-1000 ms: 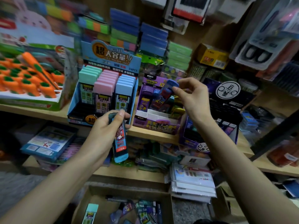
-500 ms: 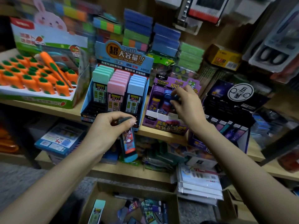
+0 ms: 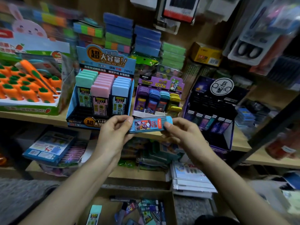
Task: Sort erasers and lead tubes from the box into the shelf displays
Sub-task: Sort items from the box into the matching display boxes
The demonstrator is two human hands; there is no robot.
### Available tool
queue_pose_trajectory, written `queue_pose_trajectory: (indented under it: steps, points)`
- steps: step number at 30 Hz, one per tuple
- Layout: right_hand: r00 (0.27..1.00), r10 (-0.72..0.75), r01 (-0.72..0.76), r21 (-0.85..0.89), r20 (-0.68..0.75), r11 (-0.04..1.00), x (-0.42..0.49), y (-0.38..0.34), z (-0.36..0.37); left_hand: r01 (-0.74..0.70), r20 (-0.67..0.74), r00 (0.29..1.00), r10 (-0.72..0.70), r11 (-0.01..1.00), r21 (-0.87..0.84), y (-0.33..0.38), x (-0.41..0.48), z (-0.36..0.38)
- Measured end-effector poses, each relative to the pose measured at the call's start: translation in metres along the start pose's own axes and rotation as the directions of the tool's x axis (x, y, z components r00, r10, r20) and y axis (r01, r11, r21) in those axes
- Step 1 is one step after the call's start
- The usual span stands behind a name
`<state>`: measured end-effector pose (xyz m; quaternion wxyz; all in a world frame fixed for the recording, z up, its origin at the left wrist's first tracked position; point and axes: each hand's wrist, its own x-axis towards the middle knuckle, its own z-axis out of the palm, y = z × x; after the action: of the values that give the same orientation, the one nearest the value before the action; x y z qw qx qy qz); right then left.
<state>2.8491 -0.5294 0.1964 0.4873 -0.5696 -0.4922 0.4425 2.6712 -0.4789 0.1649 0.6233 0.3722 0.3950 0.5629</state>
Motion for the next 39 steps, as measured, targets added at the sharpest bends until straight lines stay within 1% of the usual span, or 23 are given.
queue_pose_trajectory:
  steps: [2,4,5,6,7,8,9,10,11,13,14,16,19,22,24,26,30,35,39]
  points:
    - [0.999,0.015,-0.01,0.087,-0.051,0.996,-0.002,0.003,-0.001,0.001,0.011,1.0,-0.001,1.0,-0.016,-0.003,-0.001,0.009]
    - [0.993,-0.005,0.02,0.127,-0.119,0.992,0.003,0.001,-0.001,0.003,0.013,1.0,-0.003,1.0,0.012,-0.006,-0.002,0.014]
    - [0.987,-0.042,0.061,0.12,-0.158,0.991,0.006,-0.002,-0.002,-0.011,0.022,1.0,0.009,0.998,0.065,-0.008,-0.001,0.015]
    - [0.975,-0.095,0.114,0.086,-0.201,0.99,0.01,-0.006,-0.003,-0.038,0.048,0.998,0.031,0.987,0.153,-0.009,-0.001,0.015]
    - [0.957,-0.161,0.172,0.026,-0.241,0.985,0.015,-0.009,-0.005,-0.081,0.099,0.994,0.056,0.96,0.268,-0.009,-0.001,0.015]
    - [0.936,-0.229,0.224,-0.05,-0.267,0.973,0.019,-0.013,-0.009,-0.135,0.171,0.983,0.073,0.912,0.387,-0.01,-0.002,0.015]
    - [0.915,-0.294,0.266,-0.134,-0.277,0.955,0.023,-0.017,-0.012,-0.202,0.247,0.965,0.086,0.843,0.498,-0.01,-0.002,0.017]
    - [0.896,-0.351,0.295,-0.224,-0.273,0.929,0.026,-0.019,-0.017,-0.281,0.312,0.944,0.104,0.75,0.599,-0.01,-0.003,0.017]
    - [0.877,-0.401,0.314,-0.318,-0.263,0.895,0.029,-0.021,-0.021,-0.369,0.362,0.92,0.147,0.63,0.683,-0.01,-0.002,0.018]
    - [0.836,-0.493,0.343,-0.473,-0.241,0.812,0.035,-0.025,-0.03,-0.51,0.447,0.86,0.245,0.375,0.775,-0.01,0.002,0.016]
    - [0.814,-0.532,0.358,-0.52,-0.234,0.776,0.039,-0.026,-0.034,-0.55,0.483,0.832,0.275,0.288,0.784,-0.009,0.005,0.015]
    - [0.791,-0.57,0.378,-0.554,-0.224,0.742,0.049,-0.03,-0.039,-0.594,0.537,0.794,0.285,0.176,0.785,-0.007,0.014,0.013]
    - [0.792,-0.576,0.395,-0.552,-0.2,0.734,0.067,-0.034,-0.038,-0.601,0.573,0.788,0.225,0.075,0.796,-0.008,0.026,0.008]
    - [0.789,-0.593,0.419,-0.569,-0.157,0.708,0.085,-0.036,-0.036,-0.612,0.602,0.783,0.155,0.017,0.791,-0.015,0.031,0.002]
    - [0.8,-0.587,0.418,-0.587,-0.123,0.693,0.095,-0.033,-0.036,-0.623,0.62,0.775,0.122,-0.015,0.782,-0.018,0.032,-0.001]
    - [0.807,-0.585,0.419,-0.614,-0.086,0.669,0.102,-0.027,-0.036,-0.623,0.619,0.776,0.123,-0.011,0.782,-0.018,0.033,-0.003]
    - [0.787,-0.613,0.421,-0.672,-0.062,0.609,0.11,-0.027,-0.03,-0.628,0.623,0.773,0.12,-0.002,0.779,-0.018,0.034,-0.005]
    - [0.816,-0.574,0.398,-0.649,-0.074,0.649,0.117,-0.034,-0.028,-0.624,0.62,0.778,0.102,0.014,0.781,-0.017,0.034,-0.005]
    - [0.836,-0.545,0.38,-0.659,-0.055,0.649,0.117,-0.035,-0.033,-0.622,0.618,0.78,0.094,0.016,0.783,-0.018,0.033,-0.006]
